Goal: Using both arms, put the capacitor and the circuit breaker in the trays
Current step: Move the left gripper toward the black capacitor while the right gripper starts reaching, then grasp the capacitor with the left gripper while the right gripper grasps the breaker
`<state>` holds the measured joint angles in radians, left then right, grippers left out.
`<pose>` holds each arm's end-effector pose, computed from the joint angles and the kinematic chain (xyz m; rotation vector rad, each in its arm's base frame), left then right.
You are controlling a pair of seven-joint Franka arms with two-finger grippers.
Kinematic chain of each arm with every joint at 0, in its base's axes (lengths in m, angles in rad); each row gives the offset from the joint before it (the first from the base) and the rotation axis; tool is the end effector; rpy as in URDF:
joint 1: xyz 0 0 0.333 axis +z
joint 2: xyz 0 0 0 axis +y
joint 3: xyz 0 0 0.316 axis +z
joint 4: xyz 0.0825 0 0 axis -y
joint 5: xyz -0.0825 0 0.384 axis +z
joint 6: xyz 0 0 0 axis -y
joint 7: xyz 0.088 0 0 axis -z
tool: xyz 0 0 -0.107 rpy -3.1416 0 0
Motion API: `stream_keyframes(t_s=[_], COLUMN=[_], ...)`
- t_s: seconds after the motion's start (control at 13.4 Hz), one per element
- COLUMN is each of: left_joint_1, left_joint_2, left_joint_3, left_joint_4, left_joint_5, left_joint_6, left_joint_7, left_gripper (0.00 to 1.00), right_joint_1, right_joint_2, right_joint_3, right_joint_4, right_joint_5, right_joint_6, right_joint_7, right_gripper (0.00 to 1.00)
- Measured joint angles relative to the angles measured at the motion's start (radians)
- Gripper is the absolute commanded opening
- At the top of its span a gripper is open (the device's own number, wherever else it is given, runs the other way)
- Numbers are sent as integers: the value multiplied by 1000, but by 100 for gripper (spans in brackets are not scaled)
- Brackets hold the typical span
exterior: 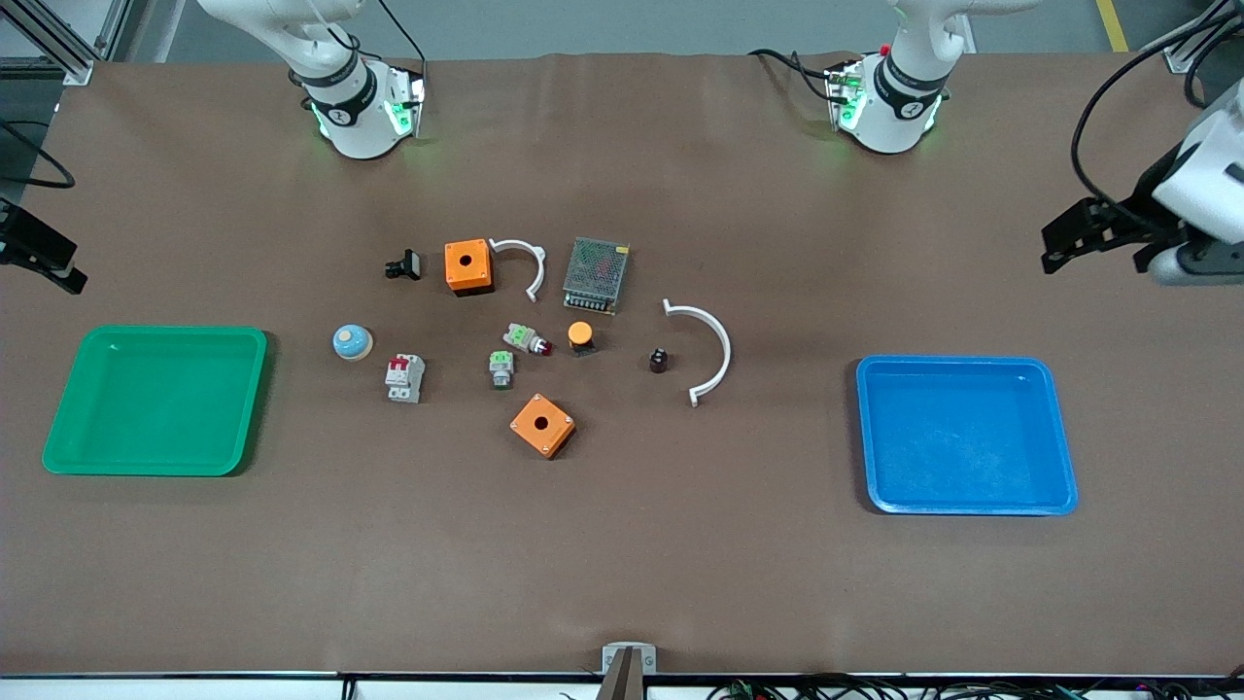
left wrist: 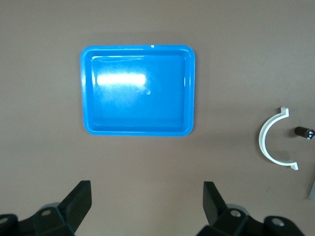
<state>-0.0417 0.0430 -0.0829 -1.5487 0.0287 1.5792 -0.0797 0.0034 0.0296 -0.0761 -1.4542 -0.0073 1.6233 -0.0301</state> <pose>0.5644 -0.0666 0.6116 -3.1145 0.0705 0.0151 0.5677 -0.0413 0.6683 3.1167 -0.0663 0.2169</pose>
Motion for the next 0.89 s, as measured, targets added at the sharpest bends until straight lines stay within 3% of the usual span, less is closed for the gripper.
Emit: stream_keyframes(t_s=[0.45,0.89], left_joint_1=[-115,-299], left_joint_2=[152,347], left_joint_3=[-58,-66], left_joint_4=[0,-1], left_joint_5=[0,0], left_joint_6=[101,269], left_joint_7=[-222,-552], left_gripper=[100,100], right_joint_1=[0,42], right_joint_2=[0,21], right_joint_3=[1,14], right_joint_4=[0,-59], right_joint_5=[0,0], right_joint_6=[-42,-108], right_joint_7=[0,-4], right_gripper=[100,100])
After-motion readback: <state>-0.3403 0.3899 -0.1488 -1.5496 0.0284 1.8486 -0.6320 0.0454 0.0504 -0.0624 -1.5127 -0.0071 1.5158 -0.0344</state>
